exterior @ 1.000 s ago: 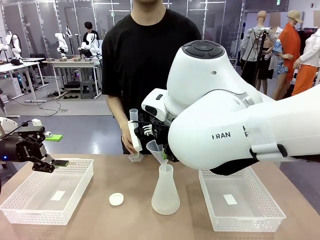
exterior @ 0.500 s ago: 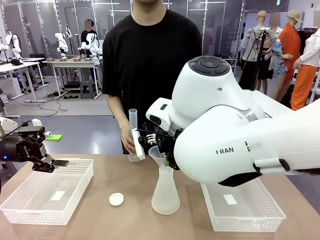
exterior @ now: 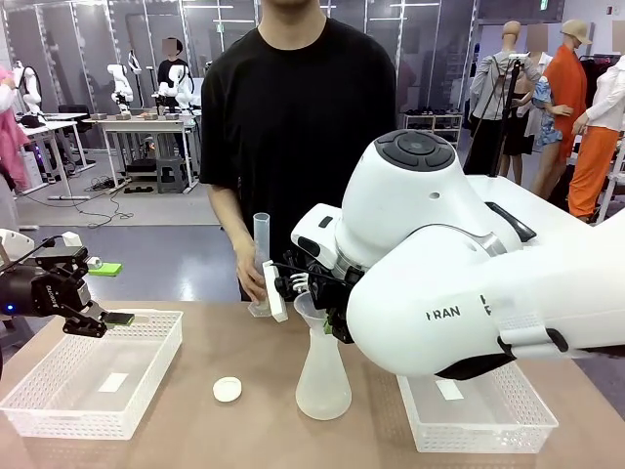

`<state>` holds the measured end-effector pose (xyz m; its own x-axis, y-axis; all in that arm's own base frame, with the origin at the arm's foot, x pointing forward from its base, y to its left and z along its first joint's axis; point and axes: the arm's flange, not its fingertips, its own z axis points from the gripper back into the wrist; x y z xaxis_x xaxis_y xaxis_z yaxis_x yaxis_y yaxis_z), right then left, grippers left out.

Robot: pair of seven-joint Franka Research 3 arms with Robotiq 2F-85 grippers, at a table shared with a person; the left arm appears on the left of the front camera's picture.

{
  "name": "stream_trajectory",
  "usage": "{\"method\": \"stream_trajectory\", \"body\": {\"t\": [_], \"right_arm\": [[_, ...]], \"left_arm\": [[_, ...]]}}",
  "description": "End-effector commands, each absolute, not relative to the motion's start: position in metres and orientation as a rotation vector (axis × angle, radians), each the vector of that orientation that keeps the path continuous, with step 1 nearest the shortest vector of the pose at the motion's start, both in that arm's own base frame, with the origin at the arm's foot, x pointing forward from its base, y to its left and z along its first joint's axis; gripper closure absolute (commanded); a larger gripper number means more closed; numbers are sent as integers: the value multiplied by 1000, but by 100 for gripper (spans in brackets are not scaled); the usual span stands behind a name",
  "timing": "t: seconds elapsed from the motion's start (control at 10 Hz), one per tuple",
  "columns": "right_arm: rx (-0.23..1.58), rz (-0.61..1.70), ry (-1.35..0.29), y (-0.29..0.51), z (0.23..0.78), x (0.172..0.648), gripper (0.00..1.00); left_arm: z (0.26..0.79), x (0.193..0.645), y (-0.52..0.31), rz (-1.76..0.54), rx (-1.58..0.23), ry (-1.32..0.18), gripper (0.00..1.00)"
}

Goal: Prepare the solutions needed for the experiment.
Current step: Pick up the Plastic Funnel and insert it into the Big flask.

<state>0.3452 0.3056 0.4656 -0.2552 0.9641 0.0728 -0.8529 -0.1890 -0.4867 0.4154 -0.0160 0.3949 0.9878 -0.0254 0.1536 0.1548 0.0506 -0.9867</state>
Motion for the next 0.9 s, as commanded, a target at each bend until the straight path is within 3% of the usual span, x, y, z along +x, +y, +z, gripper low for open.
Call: {"method": "stream_trajectory", "body": {"t": [0.0,0.1,0.2,0.8], "right_arm": [[-259,1733,-540,306,462,342,74],[-259,1733,-539,306,462,341,56],[-253,1732,-480,308,462,342,78],[-288,1760,-516,305,464,345,78]], "left_arm": [[397,415,-16,-134,-1516,-100,0],[397,415,-16,-134,-1516,-100,0],[397,415,-16,-134,-1516,-100,0],[397,415,-16,-134,-1516,-100,0]]}}
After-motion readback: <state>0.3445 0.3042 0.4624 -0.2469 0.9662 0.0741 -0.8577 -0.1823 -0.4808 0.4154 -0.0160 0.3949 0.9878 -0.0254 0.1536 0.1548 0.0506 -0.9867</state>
